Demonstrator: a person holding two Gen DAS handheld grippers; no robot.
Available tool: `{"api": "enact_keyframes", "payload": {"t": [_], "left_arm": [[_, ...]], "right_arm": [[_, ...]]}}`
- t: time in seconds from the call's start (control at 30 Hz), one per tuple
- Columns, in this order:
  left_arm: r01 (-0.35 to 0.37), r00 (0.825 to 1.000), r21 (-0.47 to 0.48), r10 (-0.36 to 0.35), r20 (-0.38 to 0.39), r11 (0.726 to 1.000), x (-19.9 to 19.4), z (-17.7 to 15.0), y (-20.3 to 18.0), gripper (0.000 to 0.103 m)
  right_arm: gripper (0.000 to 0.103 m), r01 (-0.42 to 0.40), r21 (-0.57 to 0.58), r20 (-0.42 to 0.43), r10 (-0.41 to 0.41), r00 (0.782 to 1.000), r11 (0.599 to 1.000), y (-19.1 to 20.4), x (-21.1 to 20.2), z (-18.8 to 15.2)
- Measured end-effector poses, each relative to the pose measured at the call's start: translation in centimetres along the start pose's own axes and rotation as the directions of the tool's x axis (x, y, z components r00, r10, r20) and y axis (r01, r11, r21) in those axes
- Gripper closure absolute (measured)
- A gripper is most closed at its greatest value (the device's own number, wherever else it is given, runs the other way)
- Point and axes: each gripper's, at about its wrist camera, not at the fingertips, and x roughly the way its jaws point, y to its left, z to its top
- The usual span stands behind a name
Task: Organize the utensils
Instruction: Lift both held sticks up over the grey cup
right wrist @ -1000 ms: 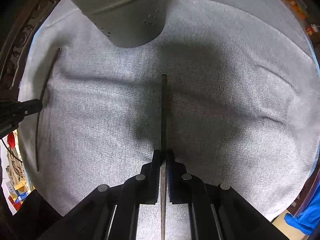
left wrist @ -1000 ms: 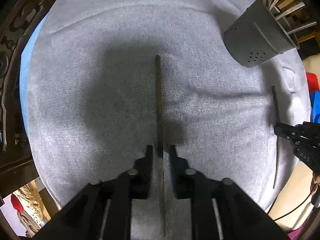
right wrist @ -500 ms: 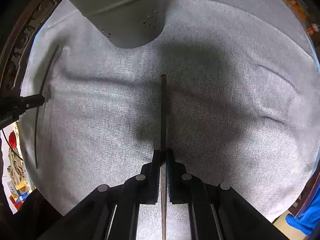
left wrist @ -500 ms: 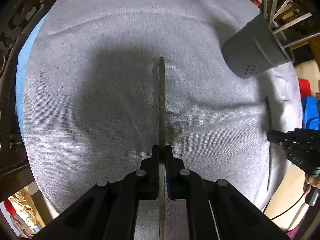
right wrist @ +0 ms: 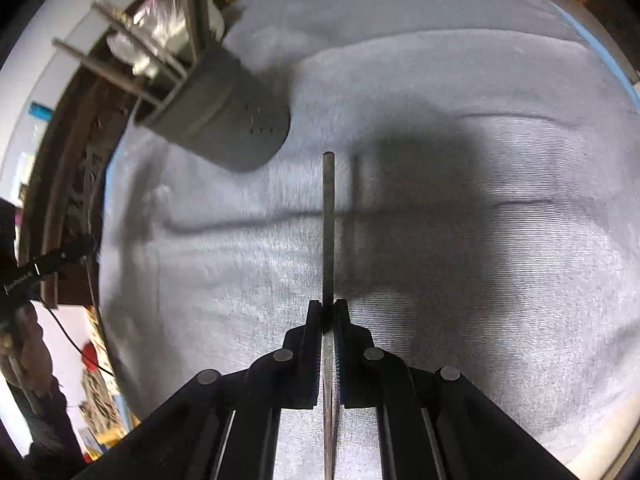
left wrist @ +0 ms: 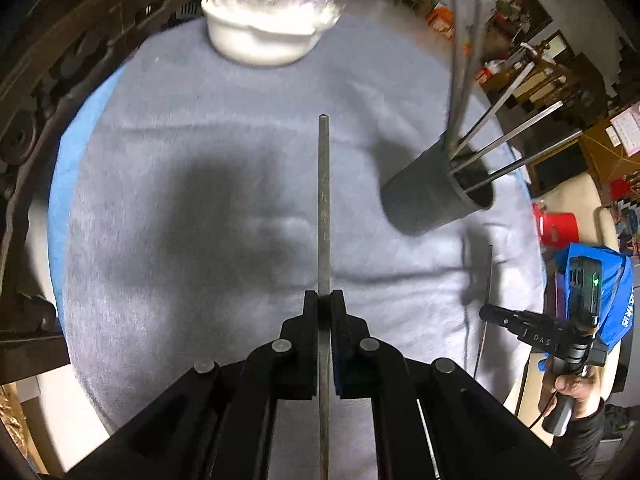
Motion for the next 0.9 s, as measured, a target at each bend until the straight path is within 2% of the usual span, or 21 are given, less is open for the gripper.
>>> {"api": "enact_keyframes", "payload": {"t": [0.17, 0.3, 0.37, 0.4, 0.5, 0.57, 0.63, 0.67, 0.7, 0.73, 0.9], "left_arm": [[0.025, 0.994, 0.000, -0.025, 0.103, 1.000, -2.1, -0.1, -2.1, 0.098], [0.046, 0.979, -0.027, -0.039, 0.199, 0.999, -3.3, 0.6, -3.1, 0.098], [0.049, 0.968, -0.046, -0.036, 0.248, 0.998, -4.0, 0.9, -3.4, 0.098], [0.053, 0.959, -0.050, -0.036, 0.281, 0.997, -4.5, 1.2, -3.8, 0.098], [0.071, 0.929, -0.055, -0.046, 0.367, 0.996, -5.8, 1.8, -4.7, 0.098], [0.073, 0.900, -0.049, -0.044, 0.435, 0.996, -6.5, 2.1, -5.6, 0.098], [0.089, 0.879, -0.047, -0.056, 0.474, 0.995, -6.7, 2.6, -6.1, 0.098], [0.100, 0.864, -0.046, -0.064, 0.500, 0.994, -6.9, 2.8, -6.5, 0.098], [0.111, 0.847, -0.044, -0.071, 0.527, 0.993, -7.2, 2.9, -6.8, 0.098], [0.114, 0.836, -0.043, -0.072, 0.544, 0.993, -7.3, 2.9, -6.9, 0.098], [0.090, 0.771, -0.044, -0.042, 0.635, 0.995, -7.5, 3.9, -8.5, 0.098]], "right_arm": [[0.096, -0.108, 0.062, 0.144, 0.099, 0.985, 0.992, -0.8, -3.8, -0.2], [0.096, -0.171, 0.083, 0.269, 0.143, 0.953, 0.982, -0.7, -6.5, 0.3], [0.096, -0.205, 0.086, 0.337, 0.165, 0.927, 0.975, 0.1, -8.1, 0.8], [0.096, -0.221, 0.084, 0.374, 0.174, 0.911, 0.972, 0.3, -8.7, 1.0], [0.096, -0.289, 0.025, 0.520, 0.234, 0.822, 0.957, 1.4, -11.6, 1.3], [0.096, -0.294, 0.006, 0.589, 0.234, 0.774, 0.956, 2.5, -13.1, 1.6], [0.096, -0.288, -0.003, 0.645, 0.222, 0.732, 0.958, 3.3, -14.0, 2.0], [0.096, -0.282, -0.002, 0.662, 0.213, 0.719, 0.959, 3.6, -14.4, 2.1], [0.096, -0.291, -0.002, 0.685, 0.213, 0.696, 0.957, 3.9, -14.6, 2.3], [0.096, -0.295, -0.002, 0.699, 0.212, 0.683, 0.955, 4.2, -14.8, 2.5], [0.096, -0.262, 0.006, 0.782, 0.159, 0.603, 0.965, 6.7, -14.6, 4.0]]}}
